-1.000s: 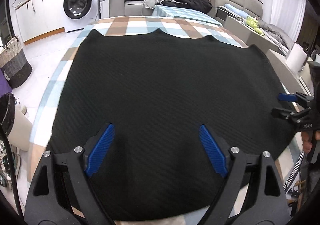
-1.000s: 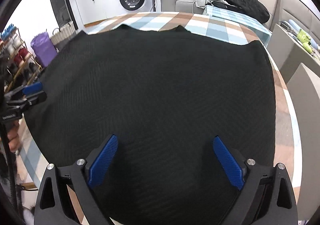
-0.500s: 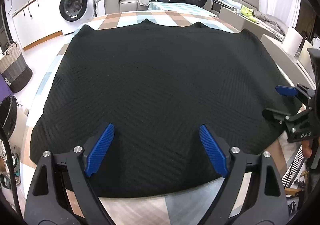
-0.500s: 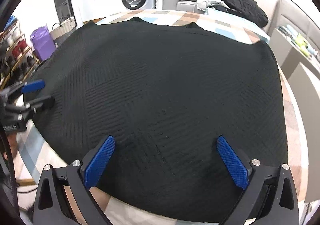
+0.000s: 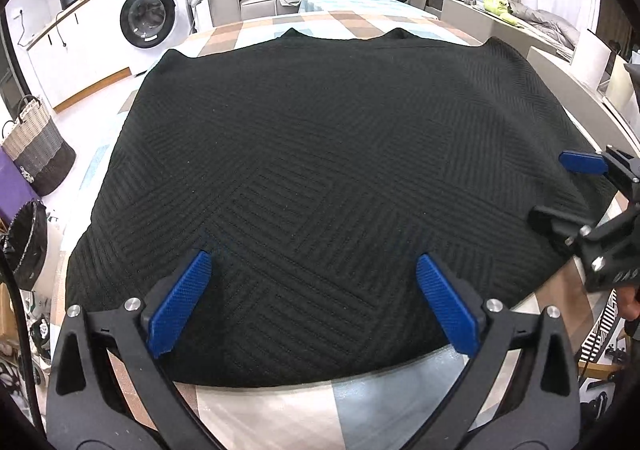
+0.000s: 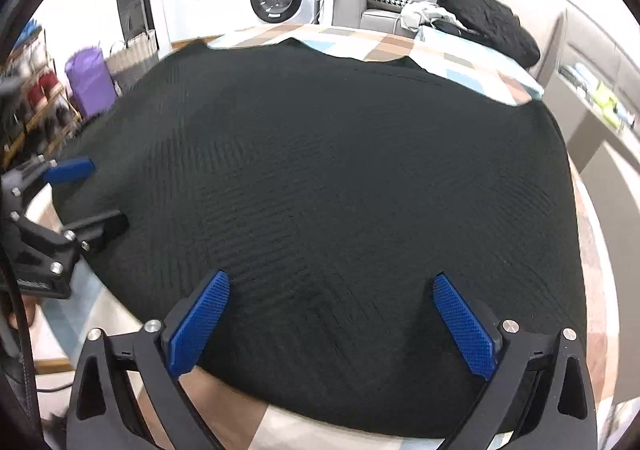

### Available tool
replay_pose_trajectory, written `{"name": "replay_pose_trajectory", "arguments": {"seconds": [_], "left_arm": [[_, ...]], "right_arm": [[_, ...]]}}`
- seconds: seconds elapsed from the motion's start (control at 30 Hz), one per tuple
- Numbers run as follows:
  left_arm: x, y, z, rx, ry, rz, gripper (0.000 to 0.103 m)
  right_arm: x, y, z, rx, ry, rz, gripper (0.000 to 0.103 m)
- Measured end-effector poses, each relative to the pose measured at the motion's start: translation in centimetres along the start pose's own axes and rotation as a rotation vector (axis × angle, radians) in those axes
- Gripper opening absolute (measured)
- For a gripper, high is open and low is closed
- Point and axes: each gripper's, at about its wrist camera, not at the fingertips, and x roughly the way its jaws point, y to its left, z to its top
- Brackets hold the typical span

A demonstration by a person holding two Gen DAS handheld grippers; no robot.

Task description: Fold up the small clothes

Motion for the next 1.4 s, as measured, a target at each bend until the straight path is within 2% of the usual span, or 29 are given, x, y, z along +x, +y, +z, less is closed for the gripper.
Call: {"name": "replay_pose_trajectory", "arguments": {"seconds": [0.17, 0.27, 0.4, 0.53, 0.63, 0.73, 0.77, 0.83, 1.0, 1.07, 1.17, 1.27, 1.33, 1.4], "left_arm": [[-0.4, -0.4, -0.2, 0.002, -0.011, -0.019, 0.102], [-0.8, -0.9, -0.4, 0.000, -0.019, -0.058, 0.102], [-1.0, -2.0, -0.5, 0.032, -0.027, -0.070, 0.102], [-1.2, -2.7, -0.4, 0.037, -0.045, -0.112, 0.102], [-1.2, -3.6, -0.2, 0.054, -0.051, -0.141, 0.102], [-0.7, -4.9, -0.2, 0.116, -0.038, -0.126, 0.102], [-0.5, -5.3, -0.4, 0.143, -0.036, -0.106, 0.102], [-0.5, -5.2, -0.6, 0.154, -0.047, -0.111, 0.102], [-0.3, -3.9, -0.6, 0.116, -0.024, -0.140, 0.102], [-0.4, -3.3, -0.4, 0.100, -0.032, -0.144, 0.102], [-0.9, -1.8, 0.4, 0.037, -0.097, -0.116, 0.102], [-0.5, 0.5, 1.2, -0.057, -0.104, -0.081, 0.102], [0.3, 1.8, 1.5, -0.111, -0.063, -0.071, 0.101], [0.8, 2.7, 1.6, -0.134, -0.043, -0.058, 0.098]], "right_arm": [[-0.2, -1.7, -0.2, 0.030, 0.028, 0.015, 0.103], [-0.5, -3.5, -0.7, 0.055, 0.031, -0.007, 0.103], [-0.9, -4.9, -1.4, 0.069, 0.027, -0.036, 0.102], [-1.0, -4.5, -1.4, 0.073, 0.022, -0.042, 0.103], [-0.7, -3.1, -0.9, 0.064, 0.032, -0.008, 0.103], [-0.3, -1.5, -0.5, 0.003, 0.012, -0.010, 0.103], [-0.3, -1.4, -0.5, -0.002, 0.010, -0.014, 0.103], [-0.4, -2.1, -0.7, 0.004, 0.023, -0.003, 0.103], [-1.3, -5.7, -1.7, 0.068, 0.030, -0.063, 0.102], [-1.7, -6.6, -1.9, 0.074, 0.034, -0.119, 0.103], [-2.0, -7.2, -2.0, 0.099, 0.017, -0.087, 0.103], [-1.5, -6.6, -0.9, 0.093, 0.001, -0.065, 0.102], [-0.6, -5.8, 0.3, 0.080, -0.002, -0.041, 0.095], [0.1, -5.0, 1.3, 0.070, 0.005, 0.007, 0.077]]}}
